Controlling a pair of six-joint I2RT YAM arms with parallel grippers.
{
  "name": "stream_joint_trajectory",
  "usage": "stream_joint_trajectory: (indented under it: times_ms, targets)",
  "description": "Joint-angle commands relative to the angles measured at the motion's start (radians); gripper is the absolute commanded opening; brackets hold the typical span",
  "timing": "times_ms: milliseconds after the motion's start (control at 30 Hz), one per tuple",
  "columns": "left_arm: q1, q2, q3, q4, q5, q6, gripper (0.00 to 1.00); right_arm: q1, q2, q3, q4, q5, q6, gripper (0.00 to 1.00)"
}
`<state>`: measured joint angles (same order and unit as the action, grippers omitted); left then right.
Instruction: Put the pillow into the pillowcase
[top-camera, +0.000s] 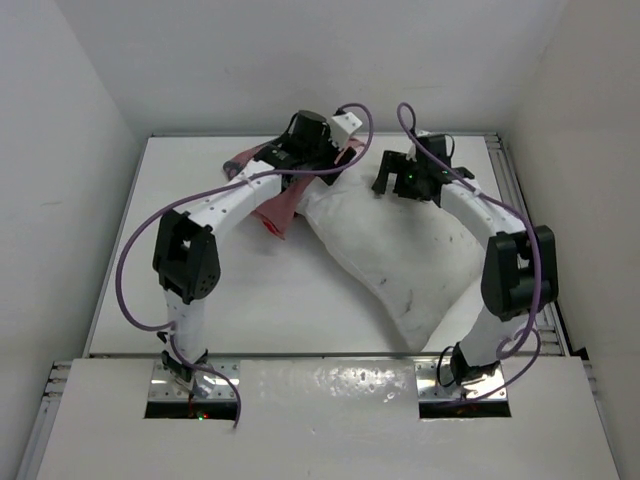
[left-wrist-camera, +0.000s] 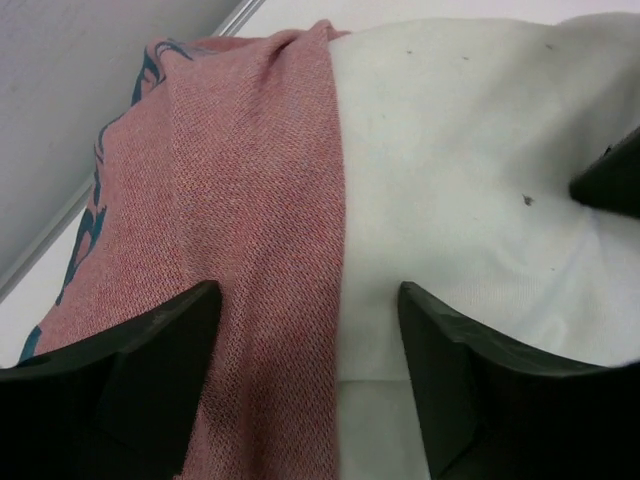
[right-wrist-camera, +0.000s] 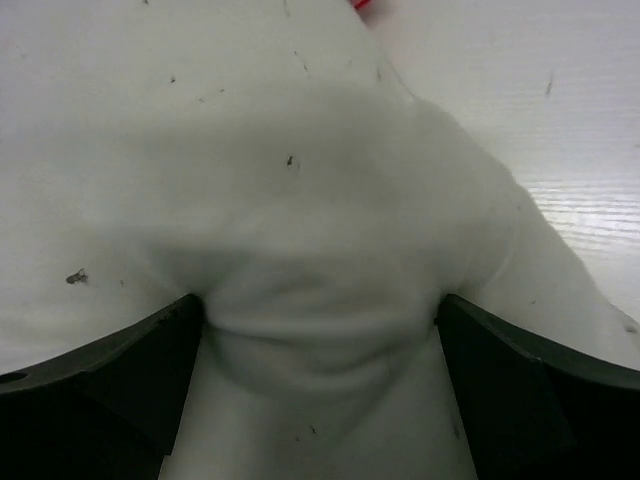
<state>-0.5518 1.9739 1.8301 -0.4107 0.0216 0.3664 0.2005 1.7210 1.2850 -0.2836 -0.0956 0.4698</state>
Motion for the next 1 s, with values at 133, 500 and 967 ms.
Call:
stream_joint_trajectory:
  times_ms: [133,500,967]
  targets:
    - [-0.011,-0.003,-0.129,0.159,-0.16,0.084,0.27,0.114,0.039,-0.064,0.015,-0.085,-0.043,0.67]
    - [-0.076,0.0,0.366,-0.276,0.273,-0.007,0.0,0.22,-0.102,-0.113,0.256,-0.043,0.091,0.0]
    - [-0.132,-0.059,0.284,-0.401,0.256,0.107,0.0,0.149,-0.259,-0.187,0.52,0.036,0.323,0.0]
